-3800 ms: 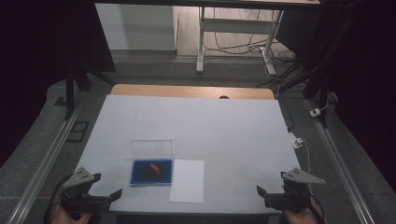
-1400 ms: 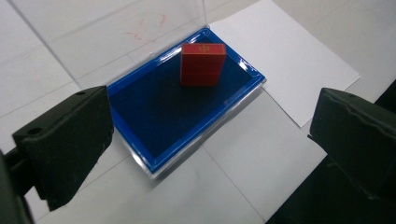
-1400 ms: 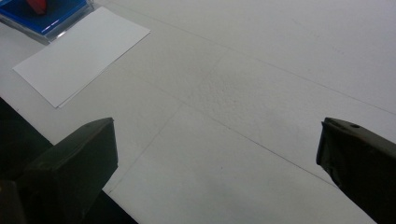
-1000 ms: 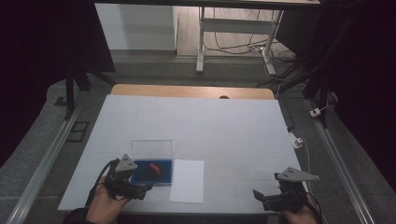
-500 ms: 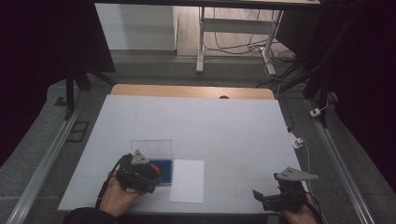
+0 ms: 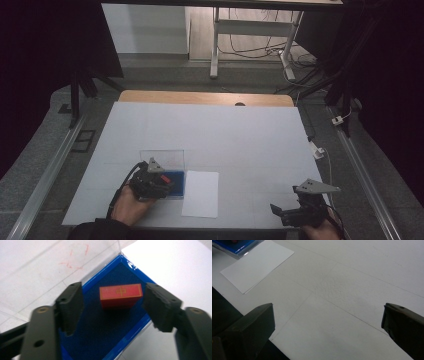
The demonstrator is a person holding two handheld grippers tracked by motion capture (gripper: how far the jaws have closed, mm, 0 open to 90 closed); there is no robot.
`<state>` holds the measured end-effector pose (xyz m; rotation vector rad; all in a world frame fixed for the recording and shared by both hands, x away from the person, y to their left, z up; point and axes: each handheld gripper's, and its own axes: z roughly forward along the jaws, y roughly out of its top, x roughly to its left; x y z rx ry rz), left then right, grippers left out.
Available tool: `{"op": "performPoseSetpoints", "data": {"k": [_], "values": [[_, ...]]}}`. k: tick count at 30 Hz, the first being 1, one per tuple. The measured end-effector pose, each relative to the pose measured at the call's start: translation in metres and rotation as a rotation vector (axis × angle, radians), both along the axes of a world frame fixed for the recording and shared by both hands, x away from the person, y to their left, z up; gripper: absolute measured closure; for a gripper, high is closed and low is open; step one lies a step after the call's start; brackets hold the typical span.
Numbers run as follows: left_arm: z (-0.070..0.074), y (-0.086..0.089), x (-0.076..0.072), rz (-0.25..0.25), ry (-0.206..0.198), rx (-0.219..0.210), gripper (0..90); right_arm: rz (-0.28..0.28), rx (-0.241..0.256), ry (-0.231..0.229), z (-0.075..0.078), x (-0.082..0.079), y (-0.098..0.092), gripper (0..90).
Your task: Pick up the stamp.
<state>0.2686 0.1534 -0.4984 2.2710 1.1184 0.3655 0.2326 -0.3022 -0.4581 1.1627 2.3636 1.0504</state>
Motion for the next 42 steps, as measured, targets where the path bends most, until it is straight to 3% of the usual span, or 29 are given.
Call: {"op": "performPoseSetpoints", "data": {"k": [5,8,13,18,21,32,42], "values": [[0.003,0.001,-0.001,0.008,0.0,-0.02,44.6,0.003,0.0,0.002,0.0,0.0,0.0,0.0],[0.003,0.001,-0.001,-0.008,0.017,-0.027,57.5,0.004,0.0,0.003,0.0,0.0,0.0,0.0],[0.004,-0.001,-0.001,-0.011,0.021,-0.016,58.2,0.005,0.0,0.002,0.0,0.0,0.0,0.0],[0.005,0.002,0.0,-0.021,0.038,-0.044,58.4,0.007,-0.002,0.001,0.0,0.0,0.0,0.0],[0.007,0.002,-0.001,-0.03,0.021,-0.042,58.4,0.009,-0.001,0.0,0.0,0.0,0.0,0.0],[0.015,0.008,0.0,-0.053,0.001,-0.13,58.4,0.013,-0.002,0.0,0.0,0.0,0.001,0.0],[0.024,0.004,0.0,-0.09,-0.044,-0.142,58.4,0.02,0.0,0.002,0.0,0.0,0.0,0.0]]}}
